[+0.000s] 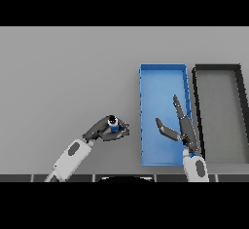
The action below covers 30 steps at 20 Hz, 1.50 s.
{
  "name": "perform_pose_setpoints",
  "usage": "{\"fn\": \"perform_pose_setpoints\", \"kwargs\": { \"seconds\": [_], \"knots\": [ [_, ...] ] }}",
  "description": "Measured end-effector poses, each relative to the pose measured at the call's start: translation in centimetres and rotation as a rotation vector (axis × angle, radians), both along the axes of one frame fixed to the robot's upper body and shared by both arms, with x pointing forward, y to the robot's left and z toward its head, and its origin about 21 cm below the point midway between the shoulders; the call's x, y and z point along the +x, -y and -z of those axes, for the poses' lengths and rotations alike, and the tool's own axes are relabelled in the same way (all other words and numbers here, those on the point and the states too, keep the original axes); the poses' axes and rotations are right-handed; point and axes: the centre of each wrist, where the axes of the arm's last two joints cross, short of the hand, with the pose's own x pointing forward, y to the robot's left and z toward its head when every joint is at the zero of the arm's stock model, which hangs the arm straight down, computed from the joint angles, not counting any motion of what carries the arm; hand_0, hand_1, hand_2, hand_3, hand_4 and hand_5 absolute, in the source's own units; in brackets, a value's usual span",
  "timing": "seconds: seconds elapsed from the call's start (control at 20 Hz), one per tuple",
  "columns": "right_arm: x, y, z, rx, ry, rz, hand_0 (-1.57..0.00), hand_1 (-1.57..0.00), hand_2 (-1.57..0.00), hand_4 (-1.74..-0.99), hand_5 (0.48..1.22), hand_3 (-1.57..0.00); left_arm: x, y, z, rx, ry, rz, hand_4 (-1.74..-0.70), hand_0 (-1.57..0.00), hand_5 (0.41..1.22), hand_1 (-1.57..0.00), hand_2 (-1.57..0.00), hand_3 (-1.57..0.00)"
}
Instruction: Pick up the blue pipe and place it into the blue bin.
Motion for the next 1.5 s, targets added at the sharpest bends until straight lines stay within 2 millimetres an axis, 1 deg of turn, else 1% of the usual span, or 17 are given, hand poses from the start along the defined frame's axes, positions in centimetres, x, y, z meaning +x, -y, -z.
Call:
{"fn": "perform_pose_setpoints", "kwargs": {
  "seconds": [0.1,0.25,0.3,0.45,0.55,0.65,0.7,0.85,0.95,1.0,1.1,1.2,1.25,1.35,1.4,1.45,1.5],
  "knots": [
    [0.0,0.2,0.3,0.005,-0.016,0.002,0.00,0.00,0.00,-1.189,0.601,0.00,-0.3,0.0,-0.2,-0.033,0.025,-0.005,-1.69,-1.43,1.172,-1.45,-1.46,-1.38],
    [0.3,-0.1,0.2,-0.005,-0.014,0.003,0.00,0.00,0.00,-1.187,0.605,0.00,0.0,0.8,-2.3,-0.113,0.078,-0.010,-1.72,-1.50,1.196,-1.51,-1.51,-1.44],
    [0.4,0.1,-0.1,-0.001,0.005,0.006,0.00,0.00,0.00,-1.183,0.606,0.00,0.1,0.9,-2.8,-0.121,0.085,-0.014,-1.72,-1.51,1.201,-1.52,-1.52,-1.45],
    [0.1,0.4,0.3,-0.017,0.005,0.008,0.00,0.00,0.00,-1.164,0.602,0.00,0.1,2.1,-4.4,-0.174,0.128,0.020,-1.73,-1.54,1.211,-1.55,-1.55,-1.47],
    [0.2,0.5,0.6,-0.019,0.002,0.015,0.00,0.00,0.00,-1.149,0.599,0.00,-0.1,2.6,-6.0,-0.176,0.147,0.045,-1.73,-1.55,1.214,-1.55,-1.56,-1.48],
    [0.1,1.1,0.2,-0.019,0.025,0.017,0.00,0.00,0.00,-1.141,0.603,0.00,0.0,2.7,-6.9,-0.150,0.143,0.046,-1.74,-1.56,1.217,-1.56,-1.56,-1.49],
    [-0.1,0.6,0.4,-0.016,0.027,0.008,0.00,0.00,0.00,-1.136,0.604,0.00,-0.3,2.5,-7.0,-0.155,0.141,0.057,-1.74,-1.56,1.218,-1.56,-1.56,-1.49],
    [-0.3,0.8,0.4,-0.027,0.036,0.016,0.00,0.00,0.00,-1.127,0.605,0.00,-0.5,3.1,-7.7,-0.134,0.135,0.066,-1.74,-1.57,1.219,-1.57,-1.57,-1.50],
    [-0.8,0.7,0.4,-0.018,0.032,0.032,0.00,0.00,0.00,-1.161,0.605,0.00,-0.1,2.6,-7.6,-0.106,0.133,0.058,-1.74,-1.57,1.219,-1.57,-1.57,-1.50],
    [-1.2,0.7,0.4,-0.014,0.028,0.043,0.00,0.00,0.00,-1.178,0.605,0.00,-0.4,2.5,-7.2,-0.103,0.128,0.059,-1.74,-1.57,1.219,-1.57,-1.57,-1.50],
    [-1.7,0.7,0.3,-0.003,0.018,0.073,0.00,0.00,0.00,-1.176,0.605,0.00,-0.8,2.7,-7.2,-0.105,0.133,0.068,-1.74,-1.57,1.219,-1.57,-1.57,-1.49],
    [-1.9,0.8,-0.1,0.031,0.040,0.051,0.00,0.00,0.00,-1.196,0.622,0.00,-0.4,2.6,-7.1,-0.086,0.121,0.061,-1.74,-1.57,1.220,-1.57,-1.57,-1.50],
    [-1.9,1.0,-0.7,0.080,0.067,0.021,0.00,0.00,0.00,-1.195,0.608,0.00,-0.3,2.9,-7.2,-0.086,0.130,0.062,-1.74,-1.57,1.220,-1.57,-1.57,-1.50],
    [-1.6,1.6,-2.6,0.186,0.101,-0.101,0.00,0.00,0.00,-1.231,0.572,0.00,-0.4,2.9,-7.3,-0.096,0.130,0.071,-1.74,-1.57,1.220,-1.57,-1.57,-1.50],
    [-1.8,2.1,-3.9,0.196,0.117,-0.173,0.00,0.00,0.00,-1.256,0.558,0.00,-0.4,3.0,-7.2,-0.094,0.129,0.068,-1.74,-1.57,1.221,-1.57,-1.57,-1.50],
    [-1.6,2.4,-5.1,0.198,0.112,-0.232,0.00,0.00,0.00,-1.282,0.537,0.00,-0.4,3.2,-7.6,-0.095,0.135,0.070,-1.74,-1.57,1.221,-1.57,-1.57,-1.49],
    [-1.4,2.2,-6.5,0.195,0.112,-0.309,0.00,0.00,0.00,-1.303,0.515,0.00,-0.2,3.2,-7.8,-0.084,0.130,0.072,-1.74,-1.57,1.221,-1.57,-1.57,-1.49]
  ]
}}
